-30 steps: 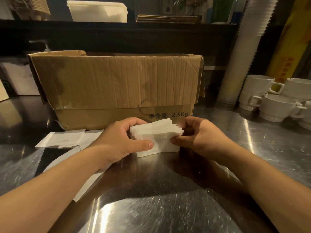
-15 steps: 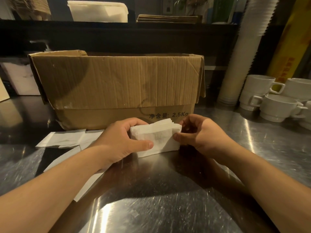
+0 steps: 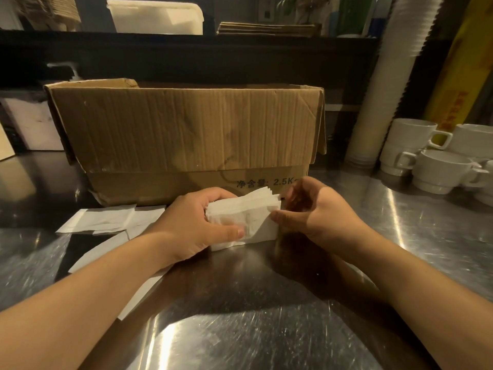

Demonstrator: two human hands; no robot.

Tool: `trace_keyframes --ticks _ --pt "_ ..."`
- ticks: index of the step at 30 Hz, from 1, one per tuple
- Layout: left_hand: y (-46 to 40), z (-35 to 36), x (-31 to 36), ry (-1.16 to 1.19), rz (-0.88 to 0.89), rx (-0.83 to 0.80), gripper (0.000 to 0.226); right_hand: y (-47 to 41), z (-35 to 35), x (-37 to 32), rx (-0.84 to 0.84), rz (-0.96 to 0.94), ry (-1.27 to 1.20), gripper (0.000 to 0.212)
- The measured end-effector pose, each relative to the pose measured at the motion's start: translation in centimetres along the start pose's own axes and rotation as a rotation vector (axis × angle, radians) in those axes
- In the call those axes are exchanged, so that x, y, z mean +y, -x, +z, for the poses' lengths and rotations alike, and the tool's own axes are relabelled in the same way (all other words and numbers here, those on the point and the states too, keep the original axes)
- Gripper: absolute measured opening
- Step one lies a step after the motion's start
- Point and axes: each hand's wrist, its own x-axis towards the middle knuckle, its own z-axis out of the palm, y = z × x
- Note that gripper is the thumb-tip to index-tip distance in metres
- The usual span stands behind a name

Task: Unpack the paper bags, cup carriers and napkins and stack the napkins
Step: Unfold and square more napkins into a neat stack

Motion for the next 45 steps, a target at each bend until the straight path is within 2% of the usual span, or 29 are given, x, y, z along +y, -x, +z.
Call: trace_keyframes --ticks 3,10,15,21,25,28,33,40,44,45 --pt "0.13 -0.08 0.16 0.005 -0.006 -0.019 0.044 0.24 -0.16 0.06 -0.037 -0.022 0.026 0.027" --pt "0.19 -0.16 0.23 0.028 -0.003 -0.056 0.046 0.34 -0.02 -0.05 -0.102 -0.008 0.059 0.028" --pt "-0.07 -0.3 0.17 0.22 -0.045 -0.044 0.049 0.3 -0.07 0.0 -0.16 0.0 0.005 0.017" --pt "-0.41 -0.2 0.68 0.186 -0.109 -0.006 0.033 0.28 -0.08 0.16 -0.174 0.013 -0.033 0.019" --pt "-0.55 -0.29 0.5 0.155 -0.154 -0.007 0.015 0.21 -0.1 0.32 -0.185 0.015 -0.04 0.019" --pt "-0.61 -0.4 0.48 0.174 -0.172 0.001 0.011 0.24 -0.12 0.26 -0.195 0.011 -0.031 0.019" --pt "-0.8 -0.38 0.48 0.172 -0.189 0.061 0.022 0.04 -0.11 0.53 -0.19 0.022 -0.065 0.026" --pt "-0.57 -0.27 0.72 0.161 -0.179 0.033 0.022 -0.29 0.01 0.77 -0.14 0.068 -0.044 0.046" --pt "-0.3 -0.31 0.94 0.182 -0.114 -0.025 0.014 -0.18 0.05 0.58 -0.148 0.048 0.012 0.035" --pt "-0.2 -0.34 0.88 0.193 -0.083 -0.052 0.023 -0.18 0.07 0.58 -0.143 0.05 0.028 0.035"
